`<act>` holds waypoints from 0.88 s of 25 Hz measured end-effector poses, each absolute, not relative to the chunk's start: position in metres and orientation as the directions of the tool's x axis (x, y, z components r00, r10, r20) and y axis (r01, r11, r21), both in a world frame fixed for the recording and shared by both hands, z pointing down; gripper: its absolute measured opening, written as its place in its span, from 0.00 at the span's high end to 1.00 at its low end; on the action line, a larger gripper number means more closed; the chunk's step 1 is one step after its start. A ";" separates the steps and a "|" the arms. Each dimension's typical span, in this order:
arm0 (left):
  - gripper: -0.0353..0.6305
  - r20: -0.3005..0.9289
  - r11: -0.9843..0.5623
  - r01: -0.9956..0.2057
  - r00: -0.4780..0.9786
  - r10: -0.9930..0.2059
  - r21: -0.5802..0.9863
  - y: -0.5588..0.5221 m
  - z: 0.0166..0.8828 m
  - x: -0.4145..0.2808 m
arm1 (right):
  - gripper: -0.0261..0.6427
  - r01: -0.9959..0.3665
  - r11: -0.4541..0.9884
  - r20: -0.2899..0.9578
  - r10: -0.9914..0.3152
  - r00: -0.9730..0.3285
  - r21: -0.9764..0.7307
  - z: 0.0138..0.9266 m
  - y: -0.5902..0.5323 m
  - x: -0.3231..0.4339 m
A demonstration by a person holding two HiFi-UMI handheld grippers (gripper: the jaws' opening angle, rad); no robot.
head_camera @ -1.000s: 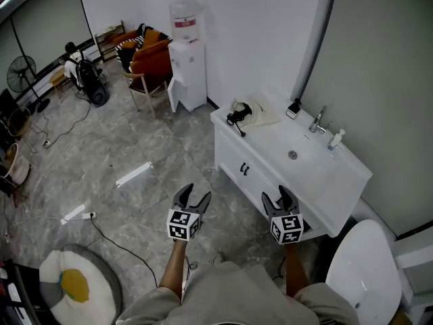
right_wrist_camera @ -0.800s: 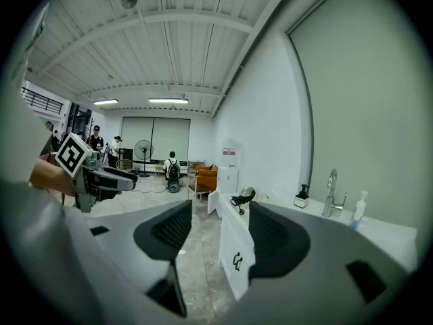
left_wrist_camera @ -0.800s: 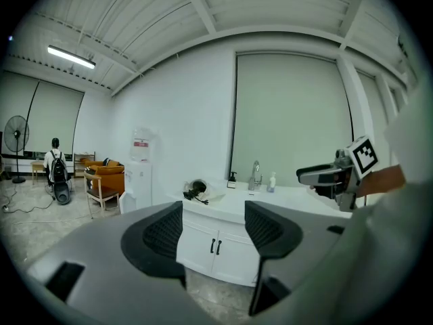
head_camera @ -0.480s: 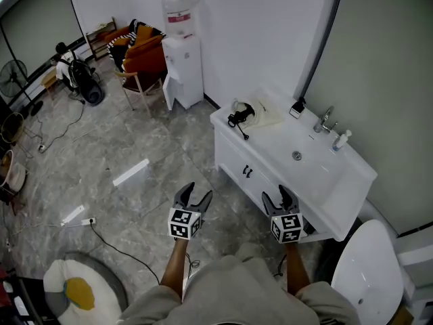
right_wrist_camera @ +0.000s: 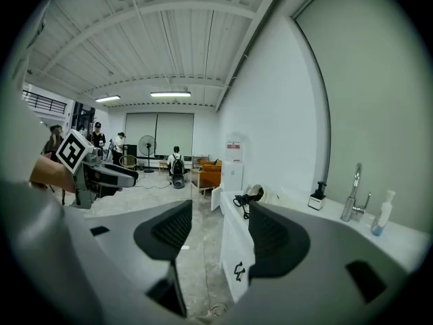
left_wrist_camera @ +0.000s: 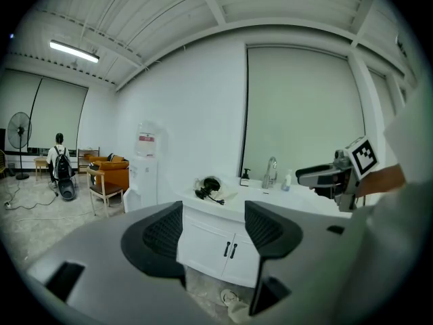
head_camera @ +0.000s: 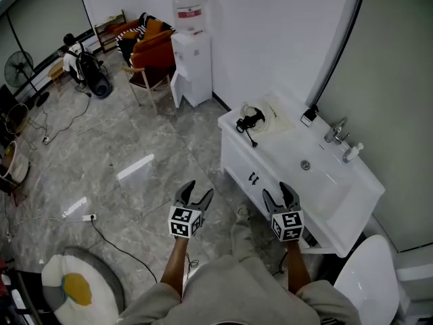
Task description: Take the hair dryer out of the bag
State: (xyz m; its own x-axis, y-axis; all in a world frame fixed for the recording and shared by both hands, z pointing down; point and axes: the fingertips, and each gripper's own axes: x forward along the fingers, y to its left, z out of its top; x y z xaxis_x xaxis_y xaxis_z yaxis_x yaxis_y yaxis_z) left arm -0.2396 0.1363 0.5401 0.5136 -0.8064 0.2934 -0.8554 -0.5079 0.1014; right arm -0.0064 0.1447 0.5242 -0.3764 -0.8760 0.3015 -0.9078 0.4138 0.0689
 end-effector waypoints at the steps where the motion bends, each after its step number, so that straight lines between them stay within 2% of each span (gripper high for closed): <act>1: 0.55 0.295 -0.502 -0.859 0.508 -0.809 0.102 0.129 0.542 -0.239 | 0.59 -0.905 0.420 0.301 -0.873 -0.383 0.068 0.525 0.136 -0.007; 22: 0.55 0.336 -0.415 -0.906 0.416 -0.845 0.077 -0.113 0.532 -0.186 | 0.59 -0.863 0.504 0.327 -0.821 -0.468 0.033 0.530 -0.131 0.043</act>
